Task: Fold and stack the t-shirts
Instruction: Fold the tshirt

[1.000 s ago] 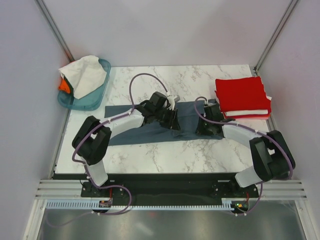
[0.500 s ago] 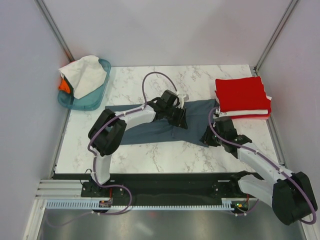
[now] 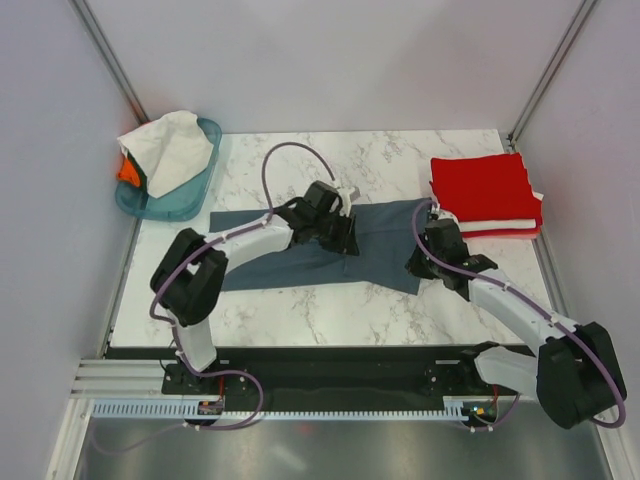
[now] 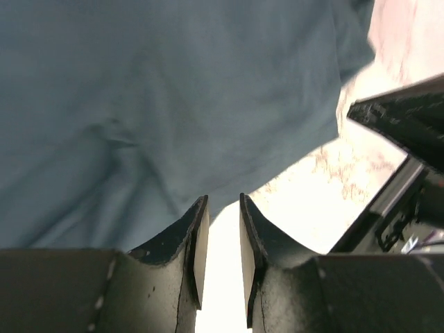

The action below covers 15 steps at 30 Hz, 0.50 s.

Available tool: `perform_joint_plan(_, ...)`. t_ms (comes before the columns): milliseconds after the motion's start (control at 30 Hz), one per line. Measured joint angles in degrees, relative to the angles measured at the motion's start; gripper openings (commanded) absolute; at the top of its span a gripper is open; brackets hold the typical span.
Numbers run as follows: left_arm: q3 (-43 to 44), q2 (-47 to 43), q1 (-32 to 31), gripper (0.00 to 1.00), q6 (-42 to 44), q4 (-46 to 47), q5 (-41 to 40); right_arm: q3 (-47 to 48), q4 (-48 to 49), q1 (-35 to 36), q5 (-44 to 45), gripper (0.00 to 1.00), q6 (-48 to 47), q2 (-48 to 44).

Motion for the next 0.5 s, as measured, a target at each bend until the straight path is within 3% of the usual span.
perform_joint_plan(167, -0.57, -7.15, 7.82, 0.26, 0.02, -0.52, -2.73, 3.06, 0.52, 0.0, 1.27, 0.0, -0.17, 4.44)
perform_joint_plan(300, -2.67, -10.01, 13.81, 0.06, -0.46, -0.31, -5.79, 5.79, 1.75, 0.0, 1.73, 0.0, -0.28, 8.79)
perform_joint_plan(500, -6.01, -10.27, 18.99, 0.02, -0.87, -1.9, -12.59, 9.11, 2.84, 0.11, 2.19, 0.0, -0.48, 14.51)
